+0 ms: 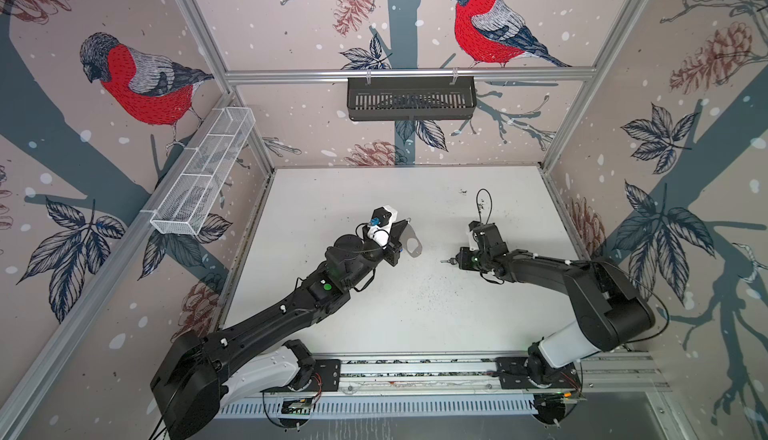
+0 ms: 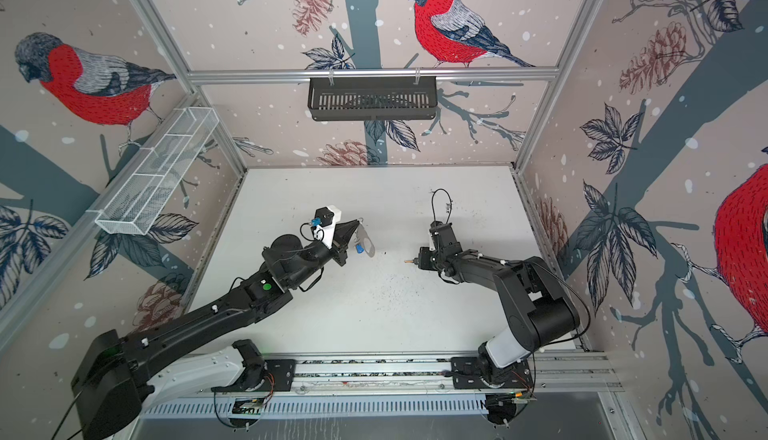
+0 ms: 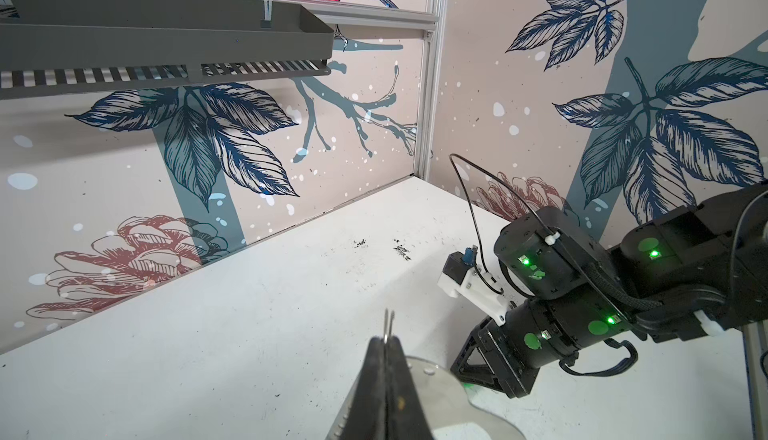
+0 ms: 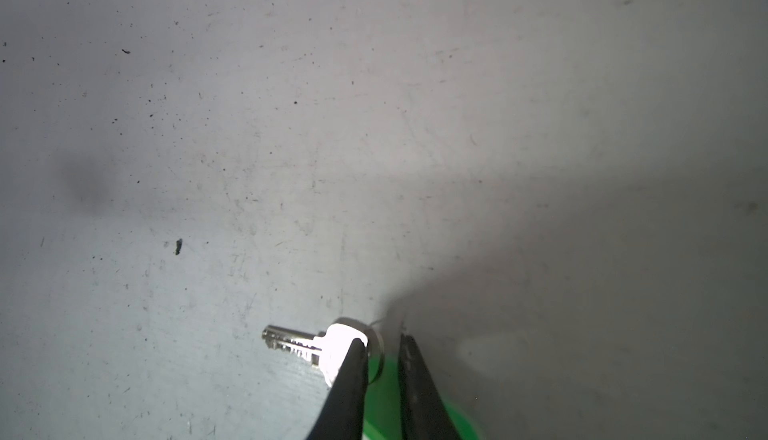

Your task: Put the keys on the keyring

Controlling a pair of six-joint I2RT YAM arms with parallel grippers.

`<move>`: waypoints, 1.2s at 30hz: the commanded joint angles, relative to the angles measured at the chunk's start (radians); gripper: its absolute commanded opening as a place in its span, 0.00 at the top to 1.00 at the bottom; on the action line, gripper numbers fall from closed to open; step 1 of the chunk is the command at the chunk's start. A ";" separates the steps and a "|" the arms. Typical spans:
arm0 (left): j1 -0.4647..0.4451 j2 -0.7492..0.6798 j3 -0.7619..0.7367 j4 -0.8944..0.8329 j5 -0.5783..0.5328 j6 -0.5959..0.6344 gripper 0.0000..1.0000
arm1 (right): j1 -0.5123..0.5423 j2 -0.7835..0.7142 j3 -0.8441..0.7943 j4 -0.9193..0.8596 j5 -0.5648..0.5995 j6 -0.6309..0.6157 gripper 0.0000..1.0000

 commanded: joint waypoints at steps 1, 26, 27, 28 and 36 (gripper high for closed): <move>-0.002 -0.002 0.002 0.028 0.004 -0.002 1.00 | 0.009 0.001 0.009 0.014 -0.006 0.002 0.83; -0.002 -0.010 0.008 0.004 0.001 0.002 1.00 | 0.038 -0.019 0.022 -0.003 0.021 -0.017 0.99; -0.002 -0.010 0.010 0.005 -0.001 0.002 1.00 | 0.037 -0.036 0.021 -0.005 0.021 -0.023 1.00; -0.002 -0.009 0.011 0.006 0.000 0.002 1.00 | 0.037 -0.055 0.025 -0.012 0.023 -0.033 1.00; -0.002 0.041 0.059 0.000 0.003 0.004 1.00 | 0.036 -0.256 0.036 -0.081 0.018 -0.114 1.00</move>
